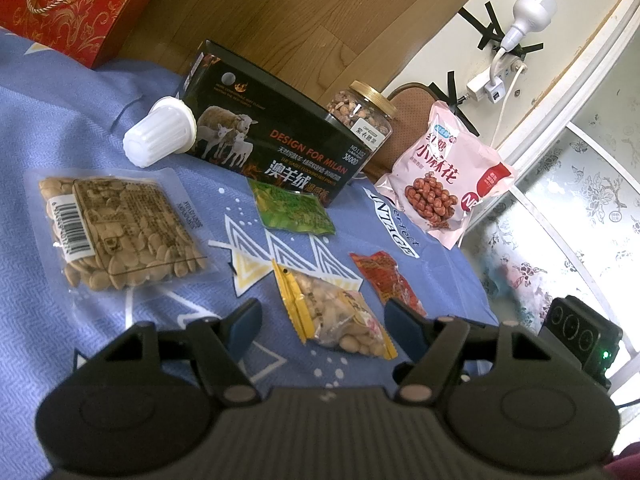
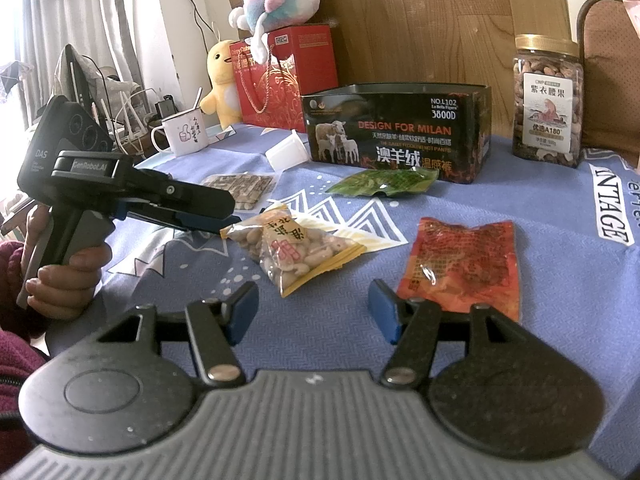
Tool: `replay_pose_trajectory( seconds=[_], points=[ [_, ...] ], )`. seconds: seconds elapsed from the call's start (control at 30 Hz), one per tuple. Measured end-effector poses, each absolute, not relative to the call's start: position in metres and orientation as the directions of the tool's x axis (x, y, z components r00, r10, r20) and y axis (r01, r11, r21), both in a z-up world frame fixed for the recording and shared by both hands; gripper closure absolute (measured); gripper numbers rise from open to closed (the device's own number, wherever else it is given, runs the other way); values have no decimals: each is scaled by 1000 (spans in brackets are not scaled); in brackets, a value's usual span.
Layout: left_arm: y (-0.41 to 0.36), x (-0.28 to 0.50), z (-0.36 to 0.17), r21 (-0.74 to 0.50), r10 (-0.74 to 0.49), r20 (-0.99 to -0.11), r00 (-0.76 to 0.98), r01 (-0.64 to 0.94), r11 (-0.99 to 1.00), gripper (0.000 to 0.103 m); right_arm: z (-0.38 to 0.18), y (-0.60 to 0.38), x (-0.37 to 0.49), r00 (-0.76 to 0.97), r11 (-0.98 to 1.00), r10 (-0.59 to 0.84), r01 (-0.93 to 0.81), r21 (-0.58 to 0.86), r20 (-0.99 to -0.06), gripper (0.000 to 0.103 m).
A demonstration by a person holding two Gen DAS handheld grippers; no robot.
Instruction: Organize snacks
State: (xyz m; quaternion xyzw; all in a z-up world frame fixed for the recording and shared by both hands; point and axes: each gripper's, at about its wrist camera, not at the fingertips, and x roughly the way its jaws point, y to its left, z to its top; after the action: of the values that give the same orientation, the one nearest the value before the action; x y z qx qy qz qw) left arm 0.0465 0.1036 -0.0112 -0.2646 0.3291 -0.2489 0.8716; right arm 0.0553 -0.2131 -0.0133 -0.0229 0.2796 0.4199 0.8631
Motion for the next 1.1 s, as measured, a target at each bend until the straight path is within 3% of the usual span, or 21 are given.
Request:
replay_pose_trajectory(
  seconds=[1.1],
  points=[
    [105,45,-10,-633,-612,-435,660,258,729,33,-13,-213,55,490,646,711,-738,194,-503,40]
  ],
)
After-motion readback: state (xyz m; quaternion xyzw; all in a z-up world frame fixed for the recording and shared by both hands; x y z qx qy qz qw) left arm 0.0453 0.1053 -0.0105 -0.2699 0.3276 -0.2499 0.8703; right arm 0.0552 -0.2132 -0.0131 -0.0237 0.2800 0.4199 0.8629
